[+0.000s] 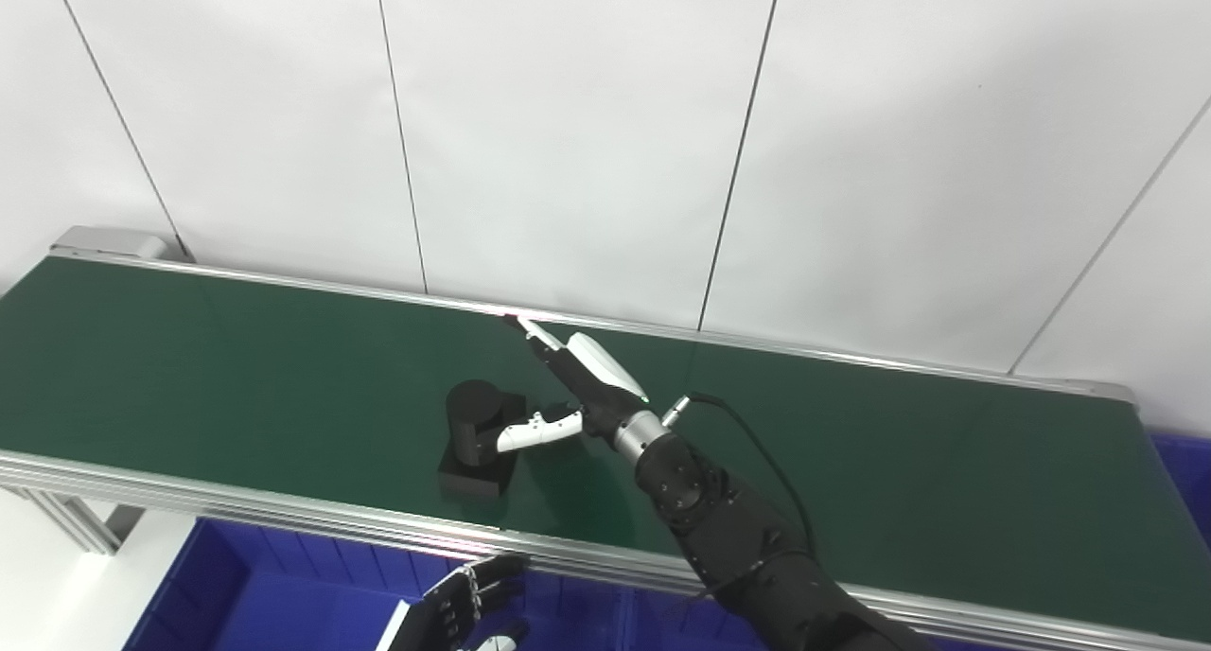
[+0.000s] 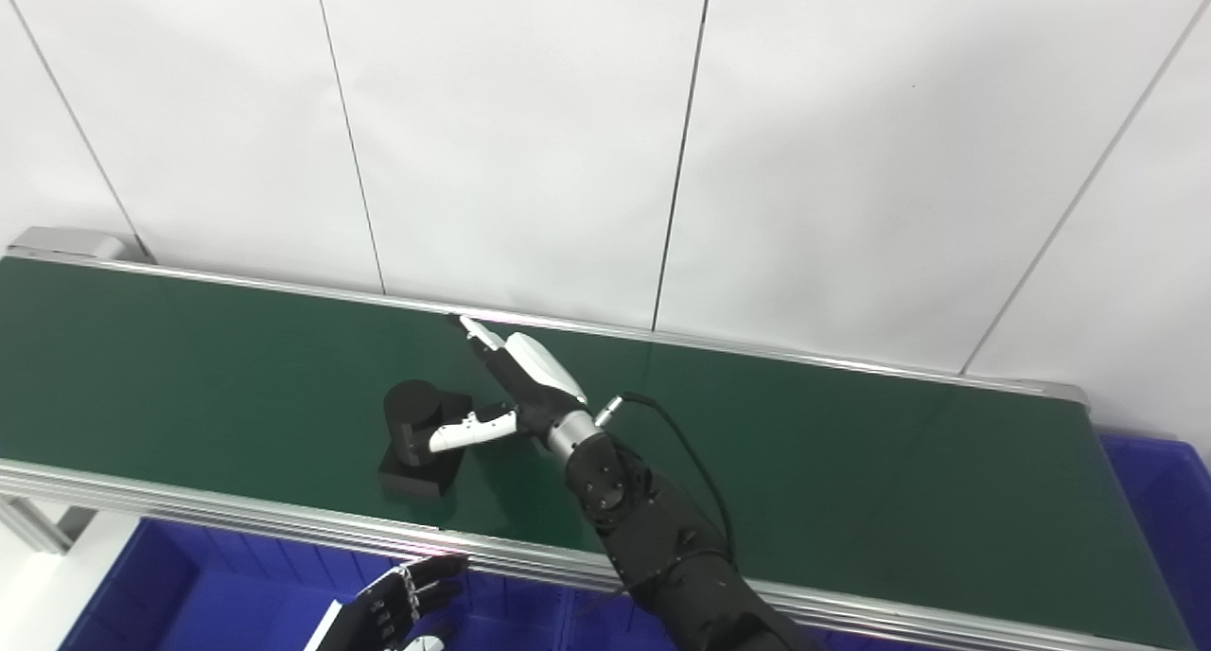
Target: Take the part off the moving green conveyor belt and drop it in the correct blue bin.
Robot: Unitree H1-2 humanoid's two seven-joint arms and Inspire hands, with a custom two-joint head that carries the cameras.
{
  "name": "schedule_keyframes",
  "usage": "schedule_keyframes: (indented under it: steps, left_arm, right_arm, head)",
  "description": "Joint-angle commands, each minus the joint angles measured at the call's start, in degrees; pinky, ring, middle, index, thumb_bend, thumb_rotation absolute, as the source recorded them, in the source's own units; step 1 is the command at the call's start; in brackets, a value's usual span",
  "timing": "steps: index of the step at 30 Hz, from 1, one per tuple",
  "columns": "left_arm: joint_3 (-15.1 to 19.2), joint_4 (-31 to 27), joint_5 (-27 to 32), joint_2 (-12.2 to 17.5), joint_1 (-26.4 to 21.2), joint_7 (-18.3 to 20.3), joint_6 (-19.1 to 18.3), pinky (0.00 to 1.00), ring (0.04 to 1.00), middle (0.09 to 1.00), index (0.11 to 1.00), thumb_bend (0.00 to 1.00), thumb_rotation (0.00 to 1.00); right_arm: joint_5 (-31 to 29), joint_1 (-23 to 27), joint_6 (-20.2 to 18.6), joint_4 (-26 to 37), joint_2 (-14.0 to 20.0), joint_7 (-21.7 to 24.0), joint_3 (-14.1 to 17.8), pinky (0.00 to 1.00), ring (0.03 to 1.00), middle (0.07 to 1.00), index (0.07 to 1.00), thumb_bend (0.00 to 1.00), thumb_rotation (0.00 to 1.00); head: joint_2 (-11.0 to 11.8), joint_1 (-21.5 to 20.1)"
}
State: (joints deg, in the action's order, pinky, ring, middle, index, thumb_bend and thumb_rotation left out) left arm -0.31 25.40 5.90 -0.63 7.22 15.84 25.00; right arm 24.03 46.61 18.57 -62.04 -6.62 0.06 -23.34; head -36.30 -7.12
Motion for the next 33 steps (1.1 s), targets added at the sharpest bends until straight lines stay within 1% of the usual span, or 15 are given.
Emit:
schedule_keyframes:
  steps: [1,5,10,13,20,21,22,25,26,27,28,30,31,32,33]
  left_arm:
    - [-0.03,-1.1,0.14,-0.08,-0.16,0.36,1.9,0.83,0.758,0.795,0.741,0.5,0.21]
    - [0.12,-1.22,0.11,-0.25,-0.01,0.41,1.91,0.84,0.764,0.792,0.739,0.5,0.21]
    - [0.41,-1.27,0.56,-0.38,0.33,0.81,1.93,0.86,0.769,0.795,0.742,0.51,0.2]
    - [0.41,-1.52,0.13,-0.43,0.57,0.68,1.93,0.86,0.772,0.798,0.744,0.5,0.21]
    - [0.35,-2.3,0.04,-0.92,1.17,0.26,1.93,0.85,0.77,0.804,0.747,0.49,0.21]
    - [0.39,-2.32,0.16,-0.95,1.21,0.37,1.93,0.85,0.772,0.803,0.748,0.49,0.2]
    - [0.43,-2.37,0.05,-1.01,1.28,0.21,1.93,0.85,0.771,0.802,0.747,0.49,0.2]
    - [0.42,-2.57,-0.45,-1.14,1.5,-0.31,1.93,0.85,0.764,0.793,0.741,0.5,0.21]
    - [0.39,-2.66,-0.52,-1.19,1.58,-0.39,1.93,0.85,0.764,0.791,0.74,0.49,0.21]
    - [0.33,-2.81,-0.63,-1.24,1.68,-0.49,1.93,0.84,0.759,0.787,0.737,0.48,0.21]
    - [0.31,-2.89,-0.65,-1.28,1.73,-0.51,1.93,0.84,0.758,0.787,0.736,0.48,0.21]
    - [0.29,-2.96,-0.58,-1.33,1.78,-0.41,1.92,0.84,0.755,0.784,0.732,0.47,0.2]
    - [0.29,-2.83,-0.61,-1.32,1.72,-0.33,1.92,0.84,0.755,0.783,0.732,0.47,0.2]
    - [0.29,-2.73,-0.65,-1.32,1.68,-0.28,1.92,0.84,0.757,0.783,0.732,0.47,0.21]
    - [0.3,-2.68,-0.79,-1.36,1.65,-0.45,1.92,0.85,0.756,0.78,0.73,0.47,0.21]
  right_arm:
    - [0.02,3.01,3.45,1.12,-1.93,-0.29,-0.3,1.0,1.0,1.0,1.0,1.0,0.49]
    - [0.13,3.11,4.61,-0.05,-3.01,-1.3,-0.58,1.0,1.0,1.0,1.0,1.0,0.48]
    - [-0.66,3.49,8.14,-3.27,-4.29,-4.29,0.46,1.0,1.0,0.997,1.0,0.98,0.36]
    - [-1.14,3.32,8.32,-3.61,-4.77,-4.66,0.33,0.99,0.994,0.98,1.0,0.97,0.33]
    - [-1.01,2.69,8.23,-4.69,-5.69,-6.53,0.01,0.9,0.952,0.933,0.967,0.9,0.18]
    - [-0.86,2.68,8.16,-5.03,-5.82,-7.1,0.11,0.86,0.93,0.914,0.937,0.88,0.08]
    - [-0.48,2.64,8.06,-5.55,-6.0,-8.66,0.19,0.82,0.904,0.892,0.911,0.87,0.04]
    - [0.12,2.35,8.06,-6.73,-6.28,-13.36,0.39,0.7,0.771,0.782,0.8,0.84,0.0]
    - [0.48,2.18,8.13,-7.1,-6.31,-15.53,0.34,0.61,0.635,0.686,0.712,0.76,0.0]
    - [0.56,1.99,8.18,-7.55,-6.39,-17.7,0.56,0.51,0.497,0.541,0.553,0.58,0.0]
    - [0.3,1.82,8.25,-7.91,-6.51,-19.32,0.94,0.5,0.482,0.519,0.528,0.56,0.0]
    - [-0.34,1.44,8.29,-8.02,-6.66,-21.71,1.38,0.44,0.448,0.332,0.333,0.49,0.0]
    - [-0.37,0.99,8.32,-7.6,-6.54,-23.59,0.95,0.44,0.447,0.312,0.312,0.49,0.0]
    - [-0.35,0.69,8.34,-7.31,-6.44,-24.92,0.52,0.42,0.467,0.209,0.192,0.48,0.0]
    - [-0.31,0.39,8.35,-7.07,-6.27,-26.21,-0.06,0.41,0.471,0.176,0.151,0.47,0.0]
  head:
    - [0.11,0.29]
    - [0.2,1.04]
    - [0.01,1.28]
    - [-0.13,1.58]
    - [-0.49,2.07]
    - [-0.51,2.08]
    - [-0.64,2.16]
    - [-0.81,2.06]
    - [-0.85,2.07]
    - [-0.97,2.01]
    - [-0.97,2.01]
    - [-1.09,1.98]
    - [-1.16,2.0]
    - [-1.16,2.0]
    - [-1.23,2.01]
